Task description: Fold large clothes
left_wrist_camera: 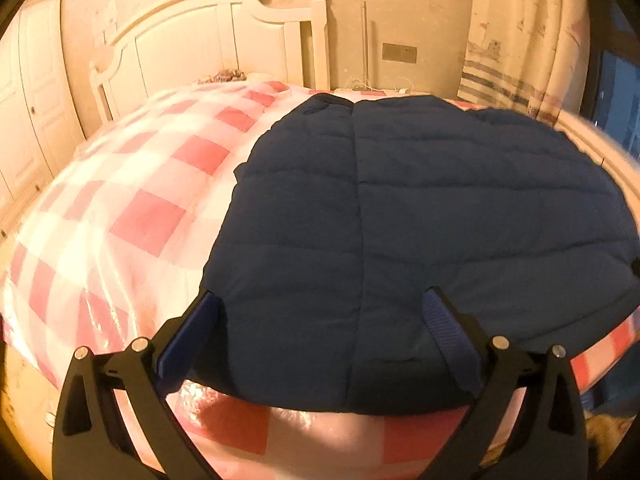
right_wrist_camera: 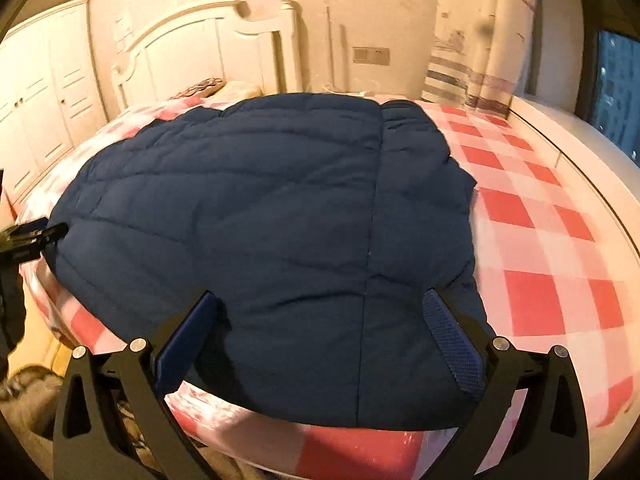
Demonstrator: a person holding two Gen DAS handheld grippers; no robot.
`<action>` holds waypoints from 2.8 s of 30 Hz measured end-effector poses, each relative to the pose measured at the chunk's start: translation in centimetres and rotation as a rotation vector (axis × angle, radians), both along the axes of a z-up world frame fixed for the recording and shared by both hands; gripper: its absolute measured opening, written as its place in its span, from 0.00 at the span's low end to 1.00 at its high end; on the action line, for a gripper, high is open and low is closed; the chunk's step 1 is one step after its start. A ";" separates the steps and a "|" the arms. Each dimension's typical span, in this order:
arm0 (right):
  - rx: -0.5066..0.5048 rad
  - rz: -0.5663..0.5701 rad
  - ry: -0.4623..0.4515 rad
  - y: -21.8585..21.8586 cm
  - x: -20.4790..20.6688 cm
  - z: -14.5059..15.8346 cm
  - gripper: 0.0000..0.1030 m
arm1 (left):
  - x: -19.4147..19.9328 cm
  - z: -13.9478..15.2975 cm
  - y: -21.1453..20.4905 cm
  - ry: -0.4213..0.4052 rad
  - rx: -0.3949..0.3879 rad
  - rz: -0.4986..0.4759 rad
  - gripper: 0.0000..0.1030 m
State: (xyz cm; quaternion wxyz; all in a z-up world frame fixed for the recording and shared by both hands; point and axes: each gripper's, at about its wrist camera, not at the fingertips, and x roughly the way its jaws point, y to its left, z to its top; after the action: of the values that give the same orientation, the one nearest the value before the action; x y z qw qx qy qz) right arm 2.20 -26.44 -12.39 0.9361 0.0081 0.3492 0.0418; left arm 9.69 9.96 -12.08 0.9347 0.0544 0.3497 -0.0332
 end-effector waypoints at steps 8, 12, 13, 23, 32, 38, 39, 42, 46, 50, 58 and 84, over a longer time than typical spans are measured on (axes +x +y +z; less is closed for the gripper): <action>0.006 0.007 -0.003 0.0 0.3 -0.5 0.96 | 0.3 -0.4 -0.1 0.004 -0.003 0.000 0.98; 0.020 0.021 -0.020 -0.4 0.1 -0.7 0.96 | 0.2 -0.5 -0.1 0.002 -0.002 0.000 0.98; 0.025 0.025 -0.022 -0.4 0.1 -0.7 0.96 | 0.3 -0.5 -0.1 0.002 -0.003 -0.001 0.98; 0.030 0.031 -0.023 -0.6 0.2 -0.9 0.96 | 0.1 -0.8 0.1 -0.013 -0.021 -0.007 0.98; -0.014 -0.027 -0.035 2.2 -1.0 2.0 0.95 | -3.6 3.3 -1.5 -0.128 -0.060 -0.071 0.95; -0.124 0.201 -0.029 9.8 -0.8 1.2 0.96 | -3.5 2.5 -8.0 -0.089 0.088 -0.204 0.98; -0.163 0.206 -0.017 10.5 -0.6 0.4 0.96 | -2.8 1.2 -8.4 -0.040 0.107 -0.205 0.98; -0.254 0.240 -0.030 11.2 -1.0 -0.4 0.95 | -2.2 -0.5 -7.9 -0.016 0.066 -0.224 0.98; -0.020 0.155 -0.057 5.6 -2.9 2.3 0.95 | -2.1 -0.1 -6.8 0.010 0.064 -0.212 0.98; 0.306 -0.026 -0.083 -2.5 -6.7 2.6 0.95 | -2.2 1.5 -4.0 -0.035 -0.062 -0.139 0.98; 0.522 -0.088 0.002 -6.1 -8.0 -1.3 0.94 | 4.5 4.4 -1.9 -0.046 -0.037 -0.010 0.98; 0.891 -0.280 -0.171 -6.9 0.6 -2.6 0.43 | 10.9 1.1 -1.1 0.053 -0.048 -0.011 0.98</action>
State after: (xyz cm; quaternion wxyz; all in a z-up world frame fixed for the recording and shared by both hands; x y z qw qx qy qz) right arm 2.84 -33.29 -14.99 0.8635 0.4523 0.2144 0.0615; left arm 20.55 8.88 -10.94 0.9258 0.0329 0.3734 -0.0481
